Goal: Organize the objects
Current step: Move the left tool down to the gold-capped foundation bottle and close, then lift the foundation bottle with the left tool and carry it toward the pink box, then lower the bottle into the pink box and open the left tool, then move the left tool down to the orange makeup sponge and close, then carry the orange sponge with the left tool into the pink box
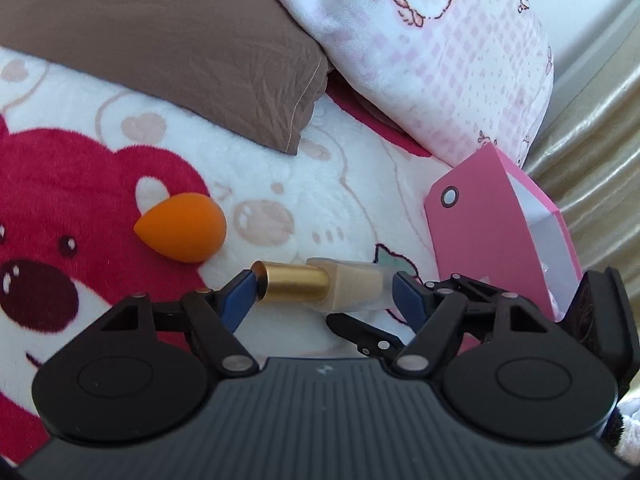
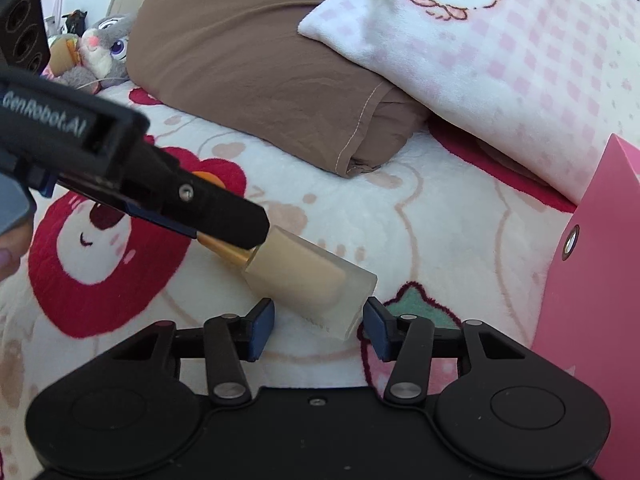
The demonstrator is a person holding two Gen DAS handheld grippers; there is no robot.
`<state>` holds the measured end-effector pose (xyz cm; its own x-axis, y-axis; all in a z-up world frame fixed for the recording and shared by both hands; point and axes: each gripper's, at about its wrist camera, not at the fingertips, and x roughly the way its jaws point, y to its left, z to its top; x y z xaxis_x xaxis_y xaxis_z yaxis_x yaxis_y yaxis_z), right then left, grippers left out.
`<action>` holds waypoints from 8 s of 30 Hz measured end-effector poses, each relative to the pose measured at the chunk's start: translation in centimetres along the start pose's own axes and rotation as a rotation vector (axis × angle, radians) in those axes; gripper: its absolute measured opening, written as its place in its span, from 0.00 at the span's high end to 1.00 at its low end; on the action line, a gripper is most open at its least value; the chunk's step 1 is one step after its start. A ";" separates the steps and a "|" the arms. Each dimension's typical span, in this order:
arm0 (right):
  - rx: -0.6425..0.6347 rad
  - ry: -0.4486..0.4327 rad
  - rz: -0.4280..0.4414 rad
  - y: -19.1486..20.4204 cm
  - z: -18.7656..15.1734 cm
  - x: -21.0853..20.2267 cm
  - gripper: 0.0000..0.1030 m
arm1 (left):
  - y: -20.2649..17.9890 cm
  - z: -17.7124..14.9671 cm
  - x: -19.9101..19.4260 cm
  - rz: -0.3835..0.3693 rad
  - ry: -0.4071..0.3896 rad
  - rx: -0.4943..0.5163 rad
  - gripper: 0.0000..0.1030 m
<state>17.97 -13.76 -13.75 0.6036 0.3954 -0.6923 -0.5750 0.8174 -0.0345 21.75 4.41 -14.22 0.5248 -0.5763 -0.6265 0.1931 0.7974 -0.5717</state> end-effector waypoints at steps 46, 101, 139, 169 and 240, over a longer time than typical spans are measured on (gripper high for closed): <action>0.184 -0.088 -0.008 3.3 -1.0 -4.1 0.31 | -1.1 -4.5 -4.7 -0.013 -0.058 -0.129 0.46; 0.328 0.153 -0.331 -20.7 -5.2 -17.9 0.31 | -28.6 1.6 13.9 -0.090 0.336 -0.008 0.61; 0.319 0.162 -0.350 -19.1 -1.8 -23.4 0.25 | -31.5 2.9 5.7 -0.067 0.239 0.199 0.58; 0.046 0.016 -0.001 0.5 7.2 -25.9 0.22 | -21.0 4.9 -16.3 0.149 0.122 0.181 0.43; 0.196 -0.027 0.052 -0.7 7.4 -21.8 0.55 | -20.9 2.1 -13.4 -0.012 0.052 0.226 0.76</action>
<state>9.30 -19.85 6.68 0.5918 0.4481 -0.6701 -0.4887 0.8605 0.1439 12.47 -4.19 7.27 0.4792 -0.5896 -0.6502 0.3825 0.8070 -0.4499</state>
